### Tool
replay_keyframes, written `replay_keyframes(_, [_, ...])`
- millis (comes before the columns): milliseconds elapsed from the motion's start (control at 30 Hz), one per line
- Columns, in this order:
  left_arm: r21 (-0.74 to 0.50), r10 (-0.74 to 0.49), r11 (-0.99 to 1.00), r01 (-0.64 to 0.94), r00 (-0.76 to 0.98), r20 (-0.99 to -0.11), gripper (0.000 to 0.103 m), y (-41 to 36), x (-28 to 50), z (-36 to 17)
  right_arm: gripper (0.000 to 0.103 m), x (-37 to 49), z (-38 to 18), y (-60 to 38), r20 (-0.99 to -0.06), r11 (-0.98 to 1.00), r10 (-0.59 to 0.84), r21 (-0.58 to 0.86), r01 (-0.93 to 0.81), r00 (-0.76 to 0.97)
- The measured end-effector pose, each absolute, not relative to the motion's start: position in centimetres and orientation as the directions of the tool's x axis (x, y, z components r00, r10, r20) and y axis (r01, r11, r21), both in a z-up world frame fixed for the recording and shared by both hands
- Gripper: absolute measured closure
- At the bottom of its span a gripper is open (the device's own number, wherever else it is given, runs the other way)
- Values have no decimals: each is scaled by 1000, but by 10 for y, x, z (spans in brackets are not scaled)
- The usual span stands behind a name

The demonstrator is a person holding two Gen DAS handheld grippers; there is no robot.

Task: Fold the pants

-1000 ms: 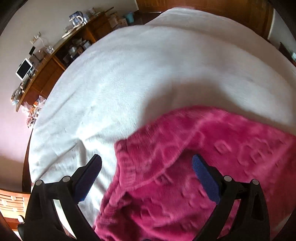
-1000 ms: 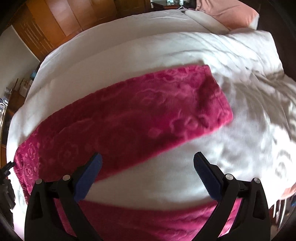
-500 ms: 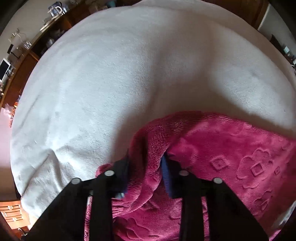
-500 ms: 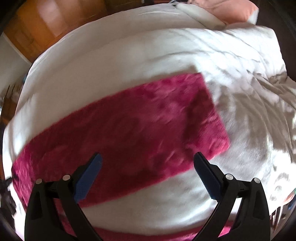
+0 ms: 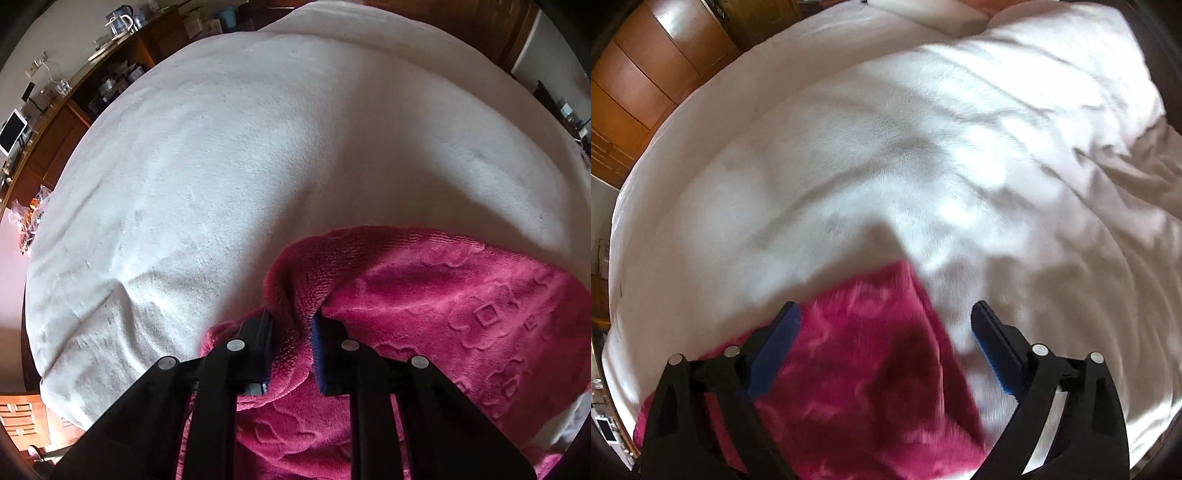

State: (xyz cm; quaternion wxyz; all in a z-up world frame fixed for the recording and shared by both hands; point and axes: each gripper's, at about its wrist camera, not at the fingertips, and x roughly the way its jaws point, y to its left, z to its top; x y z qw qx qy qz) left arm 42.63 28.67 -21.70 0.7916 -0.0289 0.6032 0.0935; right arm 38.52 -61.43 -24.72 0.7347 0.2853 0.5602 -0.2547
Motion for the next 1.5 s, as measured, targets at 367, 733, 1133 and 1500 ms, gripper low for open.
replay_keyframes(367, [82, 133, 979, -184, 282, -950, 87, 280, 428, -194, 88, 403, -233, -592, -971, 818, -40, 104, 565, 237])
replay_keyframes(733, [32, 96, 984, -173, 375, -922, 88, 292, 396, -149, 89, 345, -109, -574, -885, 835, -148, 127, 536, 441])
replay_keyframes(1133, [-80, -26, 993, -90, 490, -872, 88, 325, 303, -98, 89, 229, -60, -529, -839, 749, -266, 130, 650, 474])
replay_keyframes(1500, [-45, -51, 999, 24, 436, -899, 88, 341, 189, -121, 89, 87, -117, -502, -885, 622, -319, 74, 779, 339])
